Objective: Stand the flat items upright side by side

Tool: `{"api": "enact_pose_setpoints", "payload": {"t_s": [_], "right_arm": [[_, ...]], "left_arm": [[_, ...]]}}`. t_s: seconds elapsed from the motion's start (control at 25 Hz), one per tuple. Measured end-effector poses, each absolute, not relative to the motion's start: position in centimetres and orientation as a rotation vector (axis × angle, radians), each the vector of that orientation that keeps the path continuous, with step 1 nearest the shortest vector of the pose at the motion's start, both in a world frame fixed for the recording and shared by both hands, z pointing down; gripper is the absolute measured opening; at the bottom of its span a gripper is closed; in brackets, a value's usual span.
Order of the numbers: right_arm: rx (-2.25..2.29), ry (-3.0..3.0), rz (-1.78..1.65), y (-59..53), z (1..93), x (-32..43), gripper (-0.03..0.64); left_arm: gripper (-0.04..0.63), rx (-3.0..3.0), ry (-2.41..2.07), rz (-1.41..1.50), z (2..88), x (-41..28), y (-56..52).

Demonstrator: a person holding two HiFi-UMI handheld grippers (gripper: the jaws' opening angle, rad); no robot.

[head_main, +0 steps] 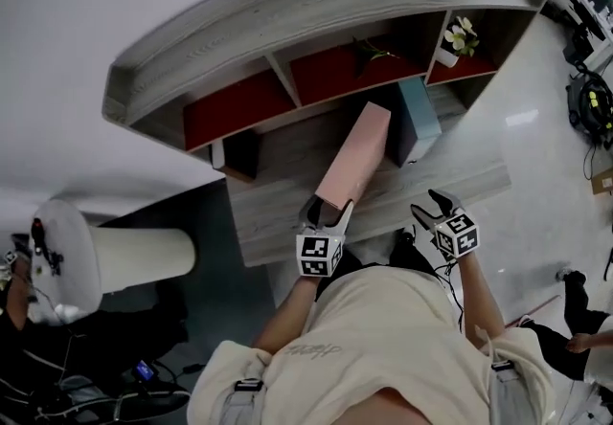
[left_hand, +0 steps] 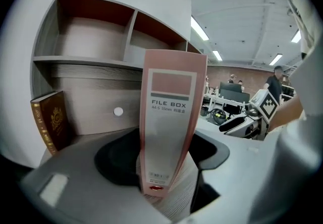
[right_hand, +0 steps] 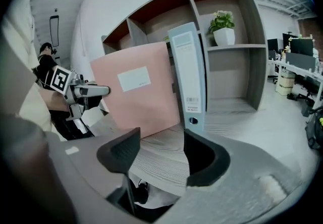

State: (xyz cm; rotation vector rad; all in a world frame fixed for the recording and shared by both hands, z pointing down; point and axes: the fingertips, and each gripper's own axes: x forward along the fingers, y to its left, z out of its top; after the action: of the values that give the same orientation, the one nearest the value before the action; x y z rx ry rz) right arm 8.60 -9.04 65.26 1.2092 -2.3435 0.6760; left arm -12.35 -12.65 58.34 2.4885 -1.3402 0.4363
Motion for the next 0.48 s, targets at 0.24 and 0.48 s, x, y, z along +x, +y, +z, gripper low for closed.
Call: {"api": "enact_pose_setpoints", "payload": {"t_s": [0.24, 0.48], "right_arm": [[1.215, -2.354, 0.753, -9.5, 66.4, 13.9, 0.262], [1.187, -2.403, 0.760, -10.9, 67.0, 16.8, 0.262]], "left_arm": [[0.311, 2.374, -1.472, 0.447, 57.8, -7.8, -14.7], [0.313, 2.285, -1.582, 0.453, 57.8, -5.3, -16.1]]}}
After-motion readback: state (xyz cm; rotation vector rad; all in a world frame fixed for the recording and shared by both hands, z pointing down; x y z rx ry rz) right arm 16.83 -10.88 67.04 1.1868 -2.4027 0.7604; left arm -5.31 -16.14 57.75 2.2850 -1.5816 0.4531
